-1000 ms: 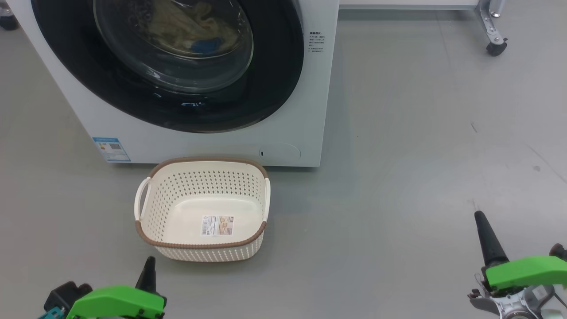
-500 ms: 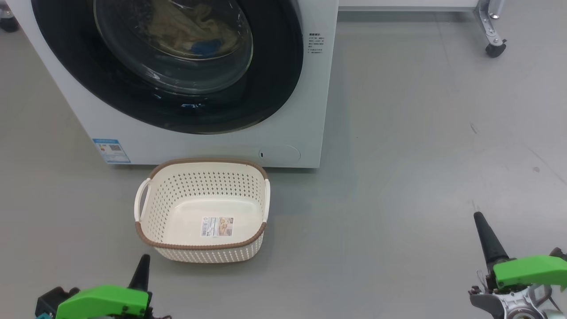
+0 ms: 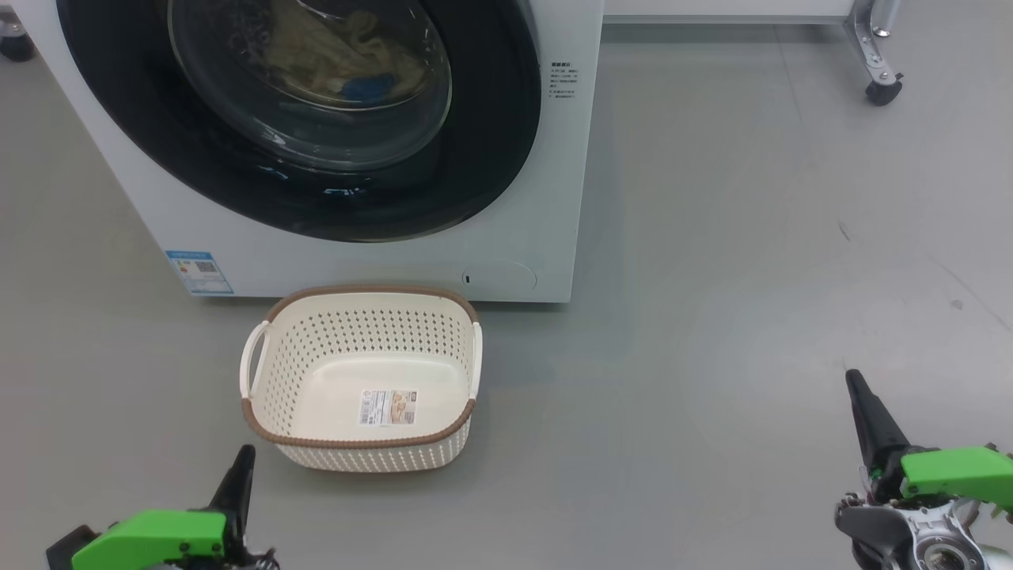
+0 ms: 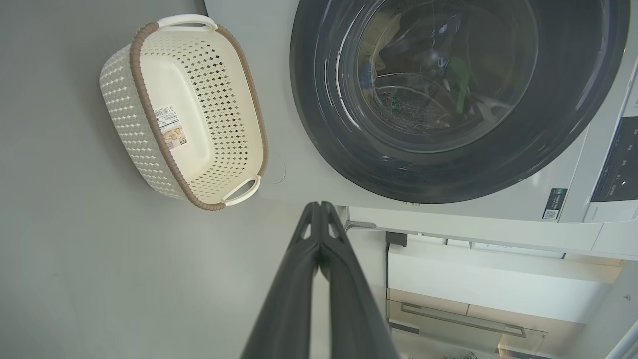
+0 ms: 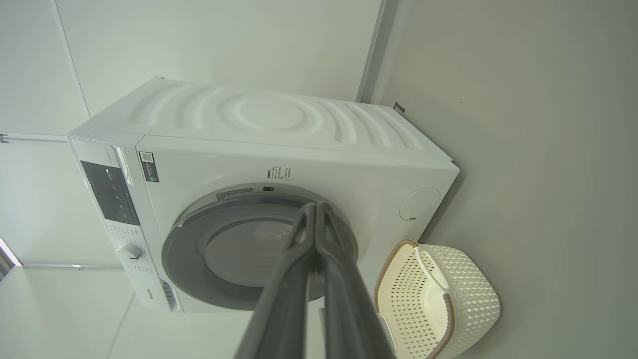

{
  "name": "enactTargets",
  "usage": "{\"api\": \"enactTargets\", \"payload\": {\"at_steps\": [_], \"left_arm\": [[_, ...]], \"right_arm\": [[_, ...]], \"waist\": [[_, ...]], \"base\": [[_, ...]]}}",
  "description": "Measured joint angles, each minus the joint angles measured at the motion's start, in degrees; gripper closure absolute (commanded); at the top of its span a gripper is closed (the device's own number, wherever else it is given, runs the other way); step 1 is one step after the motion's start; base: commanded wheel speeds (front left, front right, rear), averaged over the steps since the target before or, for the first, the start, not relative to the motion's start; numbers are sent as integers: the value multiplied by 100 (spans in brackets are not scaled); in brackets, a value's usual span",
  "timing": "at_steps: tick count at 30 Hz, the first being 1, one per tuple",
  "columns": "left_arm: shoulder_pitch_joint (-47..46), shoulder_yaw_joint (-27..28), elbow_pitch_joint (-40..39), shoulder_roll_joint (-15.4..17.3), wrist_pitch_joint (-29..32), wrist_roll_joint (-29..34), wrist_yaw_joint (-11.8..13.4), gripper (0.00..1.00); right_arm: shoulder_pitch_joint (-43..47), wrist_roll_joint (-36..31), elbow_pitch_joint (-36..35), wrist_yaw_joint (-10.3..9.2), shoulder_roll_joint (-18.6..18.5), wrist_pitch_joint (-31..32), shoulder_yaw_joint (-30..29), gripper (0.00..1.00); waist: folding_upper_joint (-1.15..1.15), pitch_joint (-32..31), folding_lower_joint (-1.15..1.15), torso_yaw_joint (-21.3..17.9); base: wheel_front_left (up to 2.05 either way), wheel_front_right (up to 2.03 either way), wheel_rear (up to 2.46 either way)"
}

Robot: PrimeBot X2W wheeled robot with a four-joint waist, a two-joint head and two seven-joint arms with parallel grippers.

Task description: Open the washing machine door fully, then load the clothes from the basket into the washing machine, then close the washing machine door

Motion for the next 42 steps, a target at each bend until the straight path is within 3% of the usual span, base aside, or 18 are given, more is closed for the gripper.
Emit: {"api": "enactTargets", "payload": {"at_steps": [15, 42], "left_arm": [[-42, 367, 57, -73, 210, -808, -249, 100], [-42, 432, 65, -116, 220, -810, -249, 100]], "right_arm": [[-203, 940, 202, 0, -3, 107, -29, 100], [-219, 938, 203, 0, -3, 152, -74, 100]], "waist": [[0, -21, 0, -4], [0, -21, 0, -4]], "base": [[0, 0, 0], [0, 0, 0]]}}
